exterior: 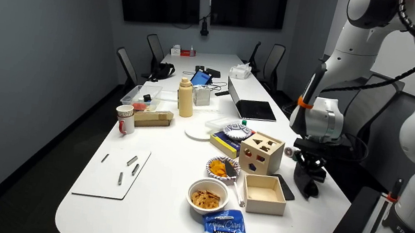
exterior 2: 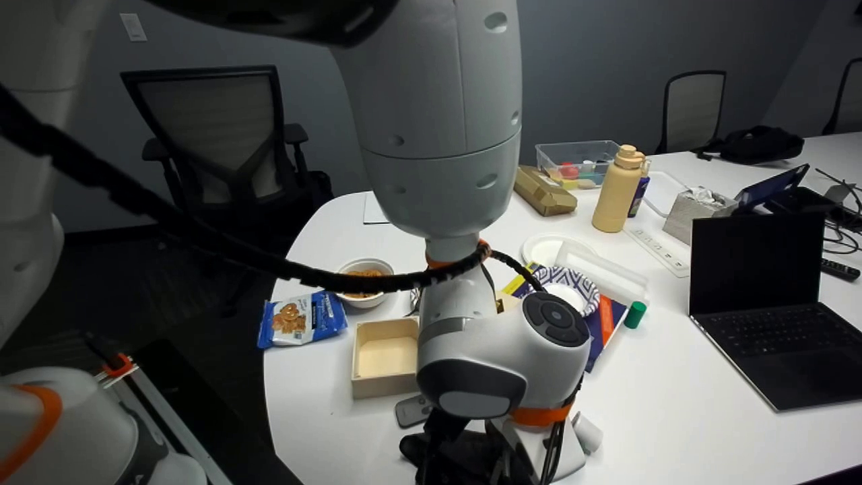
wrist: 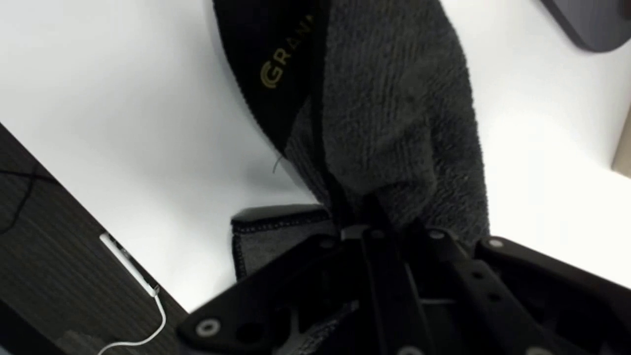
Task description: Use the dark grey towel to wipe the remote control.
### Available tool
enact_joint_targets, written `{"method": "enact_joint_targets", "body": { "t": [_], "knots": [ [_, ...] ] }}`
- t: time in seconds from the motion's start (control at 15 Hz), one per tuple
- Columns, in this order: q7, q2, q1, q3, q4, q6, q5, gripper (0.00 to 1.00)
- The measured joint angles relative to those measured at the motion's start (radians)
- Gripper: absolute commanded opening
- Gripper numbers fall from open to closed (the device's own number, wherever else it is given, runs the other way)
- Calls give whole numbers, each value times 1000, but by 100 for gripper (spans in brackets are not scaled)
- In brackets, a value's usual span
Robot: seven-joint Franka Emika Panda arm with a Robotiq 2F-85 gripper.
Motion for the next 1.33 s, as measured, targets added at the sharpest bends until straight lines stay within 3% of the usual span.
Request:
{"method": "enact_joint_targets", "body": {
  "t": [0.47, 0.8, 1.13, 1.33],
  "knots": [
    [-124, -3, 37, -17, 59, -265, 64, 2],
    [-211, 13, 36, -9, 77, -252, 180, 2],
    [-263, 25, 25, 27, 85, -120, 303, 2],
    [-263, 38, 37, 18, 98, -67, 311, 2]
  ]
}}
